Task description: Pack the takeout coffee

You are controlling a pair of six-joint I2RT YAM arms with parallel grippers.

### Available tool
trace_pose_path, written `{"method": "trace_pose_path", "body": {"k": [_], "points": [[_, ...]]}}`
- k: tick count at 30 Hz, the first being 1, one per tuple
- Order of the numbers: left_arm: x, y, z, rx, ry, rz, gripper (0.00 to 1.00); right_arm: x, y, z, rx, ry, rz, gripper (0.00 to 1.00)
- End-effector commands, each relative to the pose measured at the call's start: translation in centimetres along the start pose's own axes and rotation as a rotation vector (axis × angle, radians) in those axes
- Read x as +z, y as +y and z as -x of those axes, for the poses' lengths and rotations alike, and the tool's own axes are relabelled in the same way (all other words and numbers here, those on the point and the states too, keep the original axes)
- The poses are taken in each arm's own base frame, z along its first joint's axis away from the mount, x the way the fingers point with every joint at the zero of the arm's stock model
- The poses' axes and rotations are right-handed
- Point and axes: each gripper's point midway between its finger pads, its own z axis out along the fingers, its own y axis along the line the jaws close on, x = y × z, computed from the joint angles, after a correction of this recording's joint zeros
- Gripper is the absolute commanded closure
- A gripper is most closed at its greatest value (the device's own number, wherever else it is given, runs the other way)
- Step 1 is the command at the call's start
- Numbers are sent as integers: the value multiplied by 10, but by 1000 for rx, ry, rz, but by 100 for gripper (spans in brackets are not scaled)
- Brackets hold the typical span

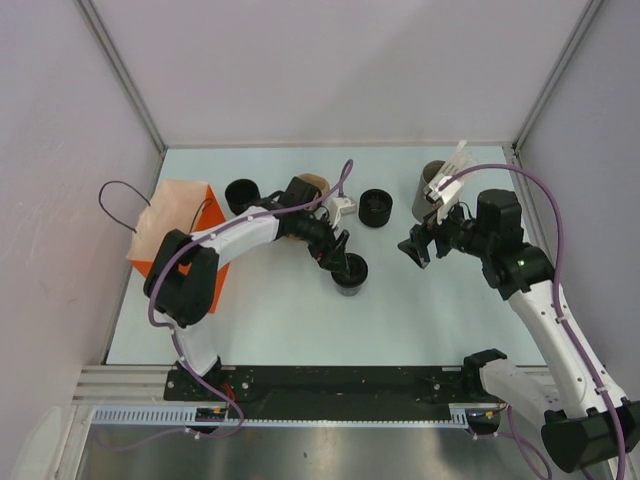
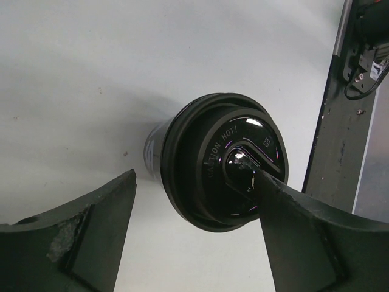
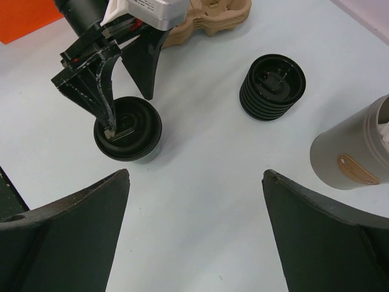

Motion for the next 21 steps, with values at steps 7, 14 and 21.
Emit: {"method": "trace_pose_path", "body": {"k": [7, 14, 21], "points": [[-2, 9, 16, -14, -38, -12, 39, -1, 3, 10, -17, -49, 18, 9], [6, 16, 1, -51, 2, -3, 43, 10, 13, 2, 23, -22, 100, 12], [11, 20, -14, -61, 36, -4, 44, 40, 22, -12, 136, 35, 191, 15]]}}
